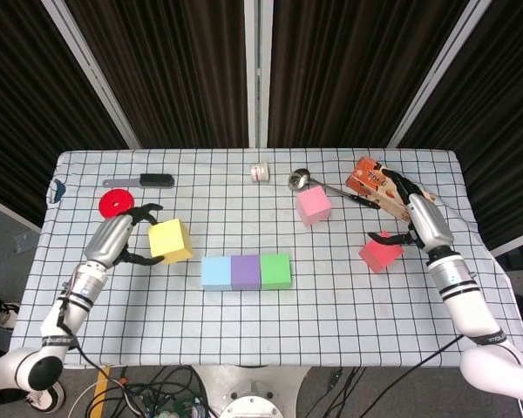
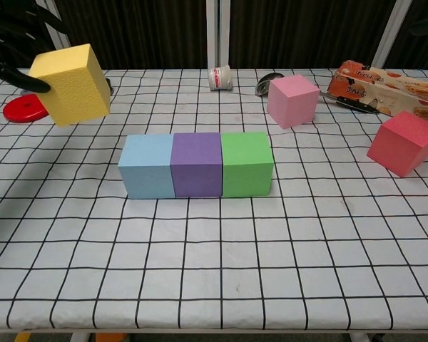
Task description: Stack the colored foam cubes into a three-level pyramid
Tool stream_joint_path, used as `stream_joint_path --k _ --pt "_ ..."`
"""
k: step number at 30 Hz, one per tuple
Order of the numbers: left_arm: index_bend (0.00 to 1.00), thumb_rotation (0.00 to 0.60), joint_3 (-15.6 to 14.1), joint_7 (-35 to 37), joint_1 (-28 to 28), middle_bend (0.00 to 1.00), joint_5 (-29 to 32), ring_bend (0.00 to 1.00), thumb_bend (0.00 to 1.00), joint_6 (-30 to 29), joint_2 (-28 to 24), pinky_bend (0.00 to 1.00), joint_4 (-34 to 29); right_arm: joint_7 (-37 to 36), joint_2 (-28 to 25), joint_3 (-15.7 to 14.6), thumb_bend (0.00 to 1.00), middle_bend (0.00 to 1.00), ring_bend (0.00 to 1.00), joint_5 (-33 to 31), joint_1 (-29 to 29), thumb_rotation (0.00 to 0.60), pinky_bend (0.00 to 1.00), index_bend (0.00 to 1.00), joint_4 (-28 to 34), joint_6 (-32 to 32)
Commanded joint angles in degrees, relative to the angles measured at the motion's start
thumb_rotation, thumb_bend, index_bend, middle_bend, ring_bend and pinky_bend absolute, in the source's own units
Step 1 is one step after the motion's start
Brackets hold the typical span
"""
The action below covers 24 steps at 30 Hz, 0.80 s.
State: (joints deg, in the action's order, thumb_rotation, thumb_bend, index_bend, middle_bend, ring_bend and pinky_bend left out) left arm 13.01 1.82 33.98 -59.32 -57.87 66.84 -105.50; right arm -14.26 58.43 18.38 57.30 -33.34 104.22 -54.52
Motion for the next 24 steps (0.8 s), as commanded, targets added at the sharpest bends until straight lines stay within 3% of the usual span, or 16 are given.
stream_joint_path --k 1,8,24 --pt "0.2 0.6 0.5 -7.7 0.3 0.54 4.5 0.21 0.19 -5.7 2.7 0.21 -4.6 -0.1 -0.2 0.0 0.08 0.05 0.0 -0.1 0.3 0.6 0.0 0.0 0.2 -0.3" --pt "0.2 0.6 1.3 -13.3 3.5 0.55 6.6 0.21 0.19 -6.1 7.0 0.2 -6.6 0.1 -0.2 0.1 0.07 0.05 0.0 -0.6 0.7 0.6 0.0 0.0 0.0 -0.6" --pt "0.2 0.6 1.0 -16.9 6.7 0.56 7.2 0.21 0.19 -6.0 12.7 0.2 -6.1 0.7 1.2 0.0 0.08 0.05 0.0 -2.0 0.4 0.6 0.0 0.0 -1.5 0.8"
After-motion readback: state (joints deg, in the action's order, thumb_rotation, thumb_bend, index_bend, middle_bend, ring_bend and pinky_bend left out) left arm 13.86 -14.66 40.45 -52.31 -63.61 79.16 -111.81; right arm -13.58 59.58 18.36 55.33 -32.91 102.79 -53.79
